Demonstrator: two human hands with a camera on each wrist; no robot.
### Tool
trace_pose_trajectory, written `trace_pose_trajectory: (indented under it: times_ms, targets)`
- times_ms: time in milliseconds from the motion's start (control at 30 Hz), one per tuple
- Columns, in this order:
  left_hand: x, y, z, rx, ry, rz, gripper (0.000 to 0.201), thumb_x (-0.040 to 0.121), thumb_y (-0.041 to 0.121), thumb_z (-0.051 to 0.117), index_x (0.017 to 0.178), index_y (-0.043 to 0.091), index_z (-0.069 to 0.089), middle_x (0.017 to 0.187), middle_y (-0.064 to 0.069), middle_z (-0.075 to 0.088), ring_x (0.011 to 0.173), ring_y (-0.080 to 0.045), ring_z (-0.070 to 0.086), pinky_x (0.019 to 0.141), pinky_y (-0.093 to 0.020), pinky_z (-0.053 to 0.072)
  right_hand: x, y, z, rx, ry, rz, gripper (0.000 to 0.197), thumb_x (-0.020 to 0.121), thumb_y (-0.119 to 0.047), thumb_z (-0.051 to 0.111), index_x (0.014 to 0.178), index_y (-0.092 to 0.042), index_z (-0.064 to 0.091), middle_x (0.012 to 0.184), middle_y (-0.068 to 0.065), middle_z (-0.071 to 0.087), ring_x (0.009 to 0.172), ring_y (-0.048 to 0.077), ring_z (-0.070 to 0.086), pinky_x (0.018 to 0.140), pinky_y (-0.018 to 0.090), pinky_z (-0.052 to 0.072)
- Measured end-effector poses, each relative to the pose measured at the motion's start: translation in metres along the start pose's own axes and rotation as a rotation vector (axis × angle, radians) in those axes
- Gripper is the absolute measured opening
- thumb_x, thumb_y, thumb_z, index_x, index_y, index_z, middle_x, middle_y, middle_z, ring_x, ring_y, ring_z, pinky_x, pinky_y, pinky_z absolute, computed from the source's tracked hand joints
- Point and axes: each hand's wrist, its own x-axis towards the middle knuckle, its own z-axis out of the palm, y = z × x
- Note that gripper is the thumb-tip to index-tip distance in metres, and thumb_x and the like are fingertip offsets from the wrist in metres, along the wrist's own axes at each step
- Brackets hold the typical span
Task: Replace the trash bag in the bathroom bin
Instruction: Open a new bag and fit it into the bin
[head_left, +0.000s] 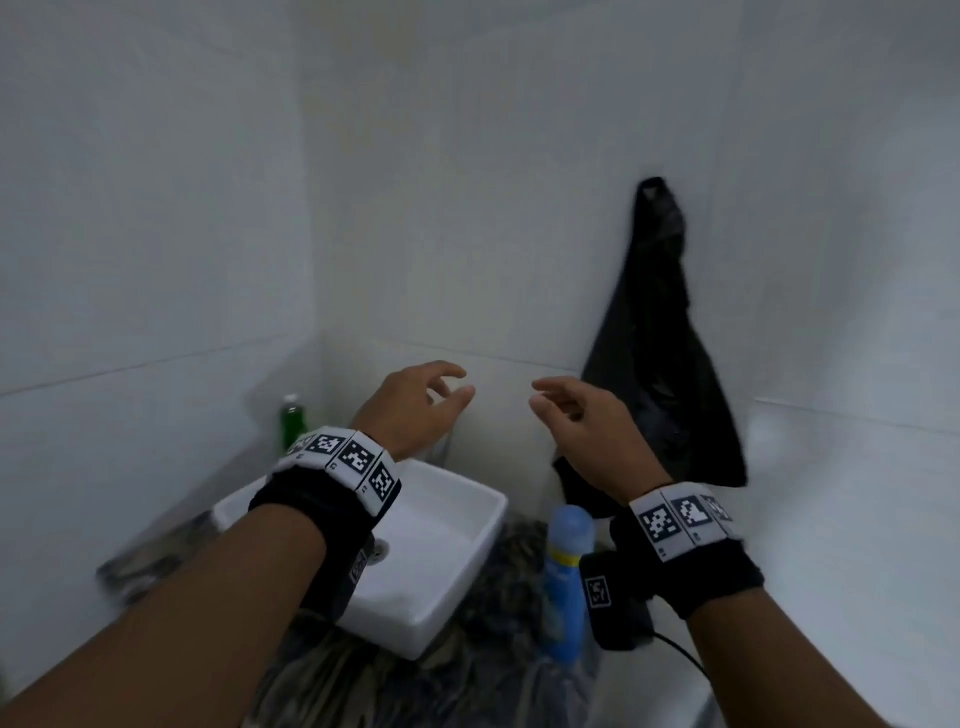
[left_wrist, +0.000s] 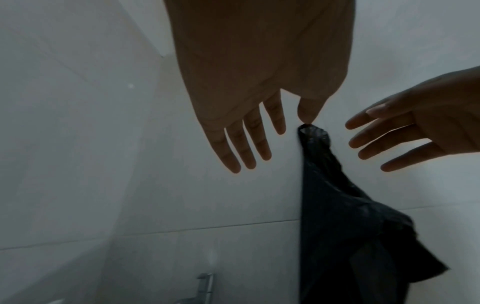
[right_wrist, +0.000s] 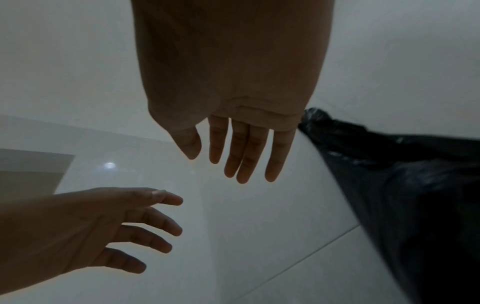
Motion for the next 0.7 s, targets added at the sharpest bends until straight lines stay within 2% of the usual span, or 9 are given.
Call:
trace_pose_trajectory:
  times_ms: [67, 167, 267, 367, 433, 500, 600, 700]
  targets:
    - [0.013, 0.017, 0.026, -0.050, -0.052, 0.042, 0.029, 0.086, 0.042, 0.061, 0.111, 0.029, 0.065, 0.094, 0.003, 0.064, 0.081, -0.019, 0.063, 0.084, -0.036, 0.054, -0.005, 0.012, -0.026, -0.040, 0.032, 0.029, 0.022, 0.089, -0.028, 0.063, 0.108, -0.019, 0.068, 0.094, -0.005, 0.070, 0.088, 0.006, 0.065, 0.083, 0.019, 0.049]
    - [0.031, 0.037, 0.059, -0.089, -0.099, 0.102, 0.029, 0.085, 0.046, 0.060, 0.110, 0.032, 0.064, 0.095, 0.004, 0.065, 0.082, -0.018, 0.063, 0.085, -0.037, 0.053, -0.008, 0.029, -0.061, -0.104, 0.081, 0.090, 0.023, 0.090, -0.028, 0.062, 0.110, -0.019, 0.067, 0.095, -0.005, 0.070, 0.087, 0.003, 0.064, 0.082, 0.014, 0.048]
    - [0.048, 0.054, 0.088, -0.126, -0.166, 0.150, 0.033, 0.086, 0.047, 0.058, 0.115, 0.031, 0.062, 0.100, 0.002, 0.065, 0.088, -0.017, 0.062, 0.087, -0.037, 0.053, -0.007, 0.045, -0.089, -0.188, 0.109, 0.156, 0.026, 0.091, -0.033, 0.060, 0.113, -0.022, 0.065, 0.097, -0.006, 0.069, 0.090, 0.004, 0.064, 0.083, 0.020, 0.049]
    - [0.065, 0.065, 0.116, -0.146, -0.204, 0.177, 0.037, 0.086, 0.046, 0.059, 0.119, 0.027, 0.061, 0.108, -0.001, 0.064, 0.099, -0.021, 0.061, 0.091, -0.036, 0.050, 0.001, 0.062, -0.109, -0.266, 0.147, 0.194, 0.026, 0.091, -0.033, 0.060, 0.113, -0.021, 0.066, 0.095, -0.006, 0.070, 0.087, 0.005, 0.064, 0.082, 0.020, 0.049]
    - [0.077, 0.069, 0.135, -0.155, -0.229, 0.184, 0.048, 0.083, 0.053, 0.057, 0.123, 0.025, 0.058, 0.118, -0.002, 0.061, 0.107, -0.021, 0.059, 0.096, -0.036, 0.048, 0.011, 0.072, -0.119, -0.305, 0.163, 0.213, 0.026, 0.090, -0.034, 0.060, 0.112, -0.020, 0.067, 0.095, -0.005, 0.071, 0.087, 0.005, 0.065, 0.084, 0.023, 0.051]
    - [0.090, 0.071, 0.153, -0.155, -0.248, 0.194, 0.059, 0.079, 0.060, 0.055, 0.127, 0.026, 0.054, 0.127, -0.002, 0.055, 0.114, -0.020, 0.055, 0.099, -0.038, 0.045, 0.024, 0.081, -0.126, -0.343, 0.162, 0.238, 0.027, 0.090, -0.035, 0.060, 0.112, -0.021, 0.067, 0.096, -0.007, 0.070, 0.088, 0.004, 0.064, 0.087, 0.028, 0.052]
    - [0.107, 0.072, 0.180, -0.126, -0.265, 0.214, 0.073, 0.073, 0.064, 0.061, 0.135, 0.028, 0.044, 0.137, -0.002, 0.044, 0.126, -0.020, 0.046, 0.105, -0.039, 0.041, 0.049, 0.096, -0.136, -0.392, 0.173, 0.266, 0.027, 0.089, -0.038, 0.059, 0.112, -0.025, 0.066, 0.095, -0.013, 0.068, 0.091, 0.006, 0.064, 0.089, 0.034, 0.052]
    - [0.121, 0.073, 0.203, -0.020, -0.381, 0.243, 0.096, 0.061, 0.072, 0.067, 0.142, 0.038, 0.028, 0.155, -0.002, 0.015, 0.142, -0.025, 0.021, 0.113, -0.044, 0.031, 0.077, 0.110, -0.145, -0.462, 0.174, 0.300, 0.026, 0.088, -0.042, 0.056, 0.110, -0.030, 0.065, 0.094, -0.016, 0.066, 0.092, 0.007, 0.063, 0.089, 0.035, 0.051]
